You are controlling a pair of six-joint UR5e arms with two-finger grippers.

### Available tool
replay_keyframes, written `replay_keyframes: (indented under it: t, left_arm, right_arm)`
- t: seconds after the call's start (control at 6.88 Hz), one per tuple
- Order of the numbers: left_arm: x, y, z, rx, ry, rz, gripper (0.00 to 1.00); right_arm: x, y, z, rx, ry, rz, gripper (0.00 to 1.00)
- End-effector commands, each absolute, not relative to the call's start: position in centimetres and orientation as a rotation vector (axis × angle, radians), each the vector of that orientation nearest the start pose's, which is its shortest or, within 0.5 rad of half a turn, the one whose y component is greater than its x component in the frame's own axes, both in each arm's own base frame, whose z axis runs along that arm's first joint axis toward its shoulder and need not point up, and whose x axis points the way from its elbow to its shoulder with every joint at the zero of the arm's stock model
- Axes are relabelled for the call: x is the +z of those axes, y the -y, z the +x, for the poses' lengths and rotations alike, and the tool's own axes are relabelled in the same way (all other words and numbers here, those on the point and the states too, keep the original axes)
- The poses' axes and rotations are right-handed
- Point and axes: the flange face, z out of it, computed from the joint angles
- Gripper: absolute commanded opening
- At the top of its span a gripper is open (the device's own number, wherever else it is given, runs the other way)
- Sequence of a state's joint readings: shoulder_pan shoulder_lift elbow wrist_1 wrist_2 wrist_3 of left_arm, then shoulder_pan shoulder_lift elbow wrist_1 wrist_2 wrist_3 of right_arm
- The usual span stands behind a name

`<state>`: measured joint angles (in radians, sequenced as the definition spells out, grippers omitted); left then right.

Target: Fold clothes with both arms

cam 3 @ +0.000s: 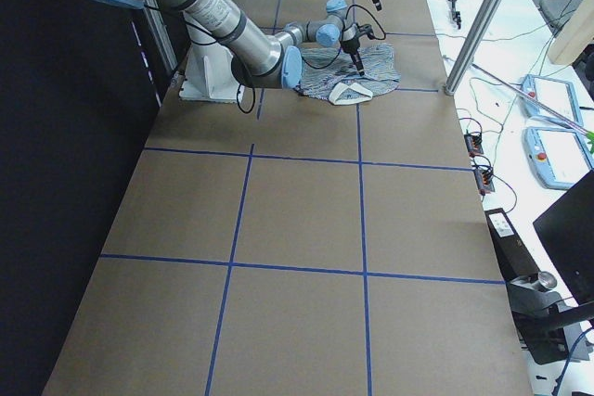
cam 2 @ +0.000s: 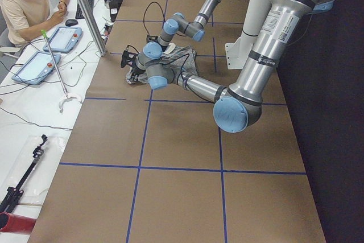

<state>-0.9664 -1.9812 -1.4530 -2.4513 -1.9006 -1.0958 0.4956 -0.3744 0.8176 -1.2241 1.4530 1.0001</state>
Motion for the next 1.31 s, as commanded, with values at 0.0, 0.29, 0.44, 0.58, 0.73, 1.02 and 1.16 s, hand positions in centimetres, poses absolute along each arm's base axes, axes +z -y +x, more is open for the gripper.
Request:
replay_keyframes:
  t: [0.0, 0.29, 0.44, 0.58, 0.73, 1.02, 1.16]
  left_arm:
    - [38.3, 60.9, 29.8, -0.239, -1.067, 0.548, 0.57]
    - [38.3, 60.9, 29.8, -0.24, -1.067, 0.548, 0.57]
    - [38.3, 60.9, 29.8, -0.241, -1.069, 0.548, 0.57]
    - [38.3, 60.9, 29.8, -0.241, -1.069, 0.548, 0.57]
    - [38.1, 60.9, 29.8, -0.243, -1.069, 0.549, 0.57]
    - [38.1, 60.8, 29.8, -0.242, -1.07, 0.548, 0.57]
    - [38.3, 60.9, 29.9, -0.242, -1.068, 0.546, 0.57]
  right_arm:
    - [15.4, 55.1, -71.3, -0.047, 0.616, 0.5, 0.0]
    - [14.5, 56.0, -70.0, -0.072, 0.63, 0.513, 0.0]
    - [15.3, 56.8, -69.2, -0.082, 0.628, 0.507, 0.0]
    - [16.7, 57.1, -67.6, -0.077, 0.632, 0.519, 0.0]
    - [20.0, 56.4, -66.1, -0.08, 0.627, 0.52, 0.0]
    - [21.4, 55.8, -65.1, -0.077, 0.631, 0.526, 0.0]
    - [21.6, 56.7, -64.3, -0.067, 0.629, 0.529, 0.0]
